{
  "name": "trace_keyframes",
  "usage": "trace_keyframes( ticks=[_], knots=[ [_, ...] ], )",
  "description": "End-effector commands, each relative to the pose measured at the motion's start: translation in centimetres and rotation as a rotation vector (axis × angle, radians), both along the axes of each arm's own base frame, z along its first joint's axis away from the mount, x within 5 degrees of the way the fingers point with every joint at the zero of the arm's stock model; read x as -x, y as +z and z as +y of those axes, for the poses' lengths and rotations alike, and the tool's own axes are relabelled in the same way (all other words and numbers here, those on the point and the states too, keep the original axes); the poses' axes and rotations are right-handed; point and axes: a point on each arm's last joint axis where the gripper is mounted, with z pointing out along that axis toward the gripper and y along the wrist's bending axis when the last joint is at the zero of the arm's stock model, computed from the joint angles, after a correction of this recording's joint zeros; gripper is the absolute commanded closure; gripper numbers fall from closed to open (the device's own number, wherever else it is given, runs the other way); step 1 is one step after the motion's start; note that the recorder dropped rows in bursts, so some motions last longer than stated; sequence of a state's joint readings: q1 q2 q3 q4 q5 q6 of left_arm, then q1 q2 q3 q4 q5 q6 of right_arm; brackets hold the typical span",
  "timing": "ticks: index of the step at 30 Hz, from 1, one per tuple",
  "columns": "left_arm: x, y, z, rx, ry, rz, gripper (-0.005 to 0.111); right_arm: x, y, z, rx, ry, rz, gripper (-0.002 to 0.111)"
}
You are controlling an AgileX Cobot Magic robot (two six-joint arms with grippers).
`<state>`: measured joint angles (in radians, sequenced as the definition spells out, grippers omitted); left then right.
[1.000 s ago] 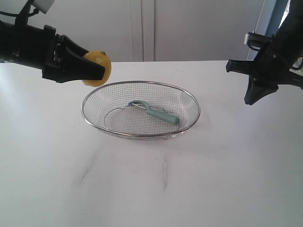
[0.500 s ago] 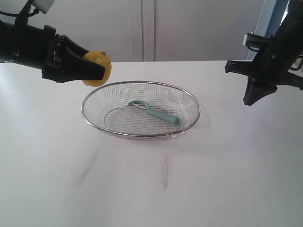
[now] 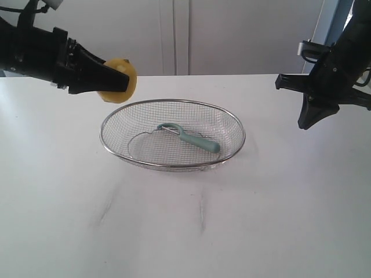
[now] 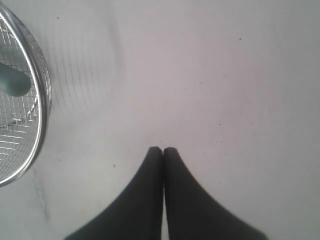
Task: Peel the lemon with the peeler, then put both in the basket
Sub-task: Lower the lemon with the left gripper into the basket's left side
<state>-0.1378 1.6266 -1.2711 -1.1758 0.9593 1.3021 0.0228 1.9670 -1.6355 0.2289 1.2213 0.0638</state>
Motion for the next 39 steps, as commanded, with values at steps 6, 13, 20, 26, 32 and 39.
trace_keyframes(
  ticks=[6,13,20,26,32,39],
  knots=[
    [0.2,3.2,-0.6,-0.024,0.055,0.192,0.107,0.2,0.5,-0.2,-0.001,-0.007,-0.011,0.108],
    [0.9,2.3,-3.5,-0.364,0.130,0.148,0.107,0.2,0.5,-0.2,-0.001,-0.007,-0.011,0.108],
    [0.6,2.0,-5.9,-0.463,0.149,0.088,0.107,0.2,0.5,-0.2,-0.001,-0.007,-0.011,0.108],
    [-1.0,2.3,-6.9,-0.617,0.251,0.034,0.107,-0.1,0.5,-0.2,0.000,-0.014,-0.043,0.108],
    [-2.7,1.0,-8.1,-0.644,0.254,0.049,0.107,-0.6,0.6,-0.3,0.002,-0.026,-0.097,0.108],
    [-4.5,-1.9,-9.0,-0.663,0.257,0.076,0.107,-0.7,0.6,-0.3,0.002,-0.028,-0.106,0.108]
  ],
)
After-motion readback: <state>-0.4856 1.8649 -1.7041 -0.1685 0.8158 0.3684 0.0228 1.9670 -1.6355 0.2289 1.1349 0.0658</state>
